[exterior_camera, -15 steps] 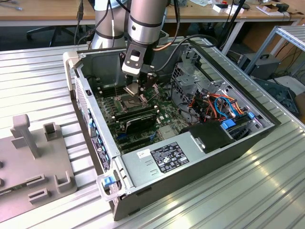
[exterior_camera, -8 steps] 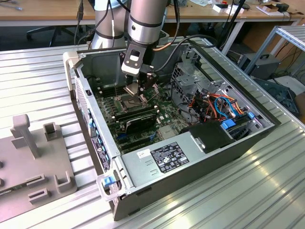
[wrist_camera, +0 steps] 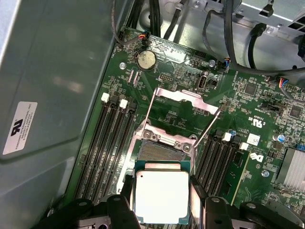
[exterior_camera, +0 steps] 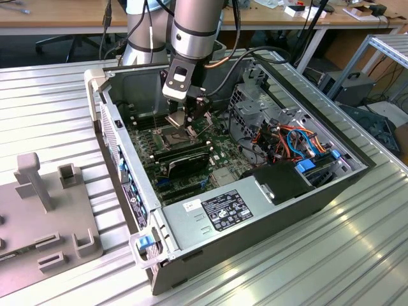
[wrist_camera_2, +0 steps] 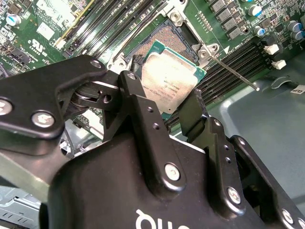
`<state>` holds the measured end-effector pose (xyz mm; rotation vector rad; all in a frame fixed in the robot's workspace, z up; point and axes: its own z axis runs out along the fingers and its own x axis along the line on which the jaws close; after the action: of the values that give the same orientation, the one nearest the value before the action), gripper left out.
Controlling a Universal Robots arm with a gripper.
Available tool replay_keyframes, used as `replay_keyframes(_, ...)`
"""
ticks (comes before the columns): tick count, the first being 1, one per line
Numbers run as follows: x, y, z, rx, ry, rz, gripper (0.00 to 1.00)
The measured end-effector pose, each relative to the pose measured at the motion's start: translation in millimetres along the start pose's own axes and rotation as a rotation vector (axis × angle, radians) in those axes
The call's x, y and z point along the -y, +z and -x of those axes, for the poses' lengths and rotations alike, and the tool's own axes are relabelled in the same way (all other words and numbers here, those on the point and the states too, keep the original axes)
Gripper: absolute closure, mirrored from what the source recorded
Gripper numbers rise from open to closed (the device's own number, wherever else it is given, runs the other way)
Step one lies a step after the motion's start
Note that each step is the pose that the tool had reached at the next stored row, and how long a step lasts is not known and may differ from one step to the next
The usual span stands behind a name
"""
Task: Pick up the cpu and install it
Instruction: 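Place the cpu into insertion slot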
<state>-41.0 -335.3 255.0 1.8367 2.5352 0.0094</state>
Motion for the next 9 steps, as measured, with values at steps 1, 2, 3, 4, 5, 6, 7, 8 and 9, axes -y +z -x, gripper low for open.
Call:
replay_keyframes(1, 0.0, 0.0, 0.0, 0.0001, 0.000, 0.0000, 0.45)
replay_keyframes(2, 0.0, 0.0, 0.0, 0.0000, 0.001, 0.0000, 0.45)
replay_keyframes(3, 0.0, 0.0, 0.0, 0.0000, 0.004, 0.0000, 0.45)
replay_keyframes(4, 0.0, 0.0, 0.0, 0.0001, 0.011, -0.0001, 0.45)
replay_keyframes(5, 0.0, 0.0, 0.0, 0.0003, 0.027, -0.0001, 0.45)
replay_keyframes(6, 0.0, 0.1, 0.0, 0.0005, 0.042, -0.0003, 0.45)
replay_keyframes(7, 0.0, 0.2, 0.0, 0.0010, 0.083, -0.0004, 0.45)
replay_keyframes(8, 0.0, 0.2, 0.0, 0.0010, 0.084, -0.0004, 0.45)
replay_keyframes(9, 0.0, 0.2, 0.0, 0.0010, 0.084, -0.0004, 0.45)
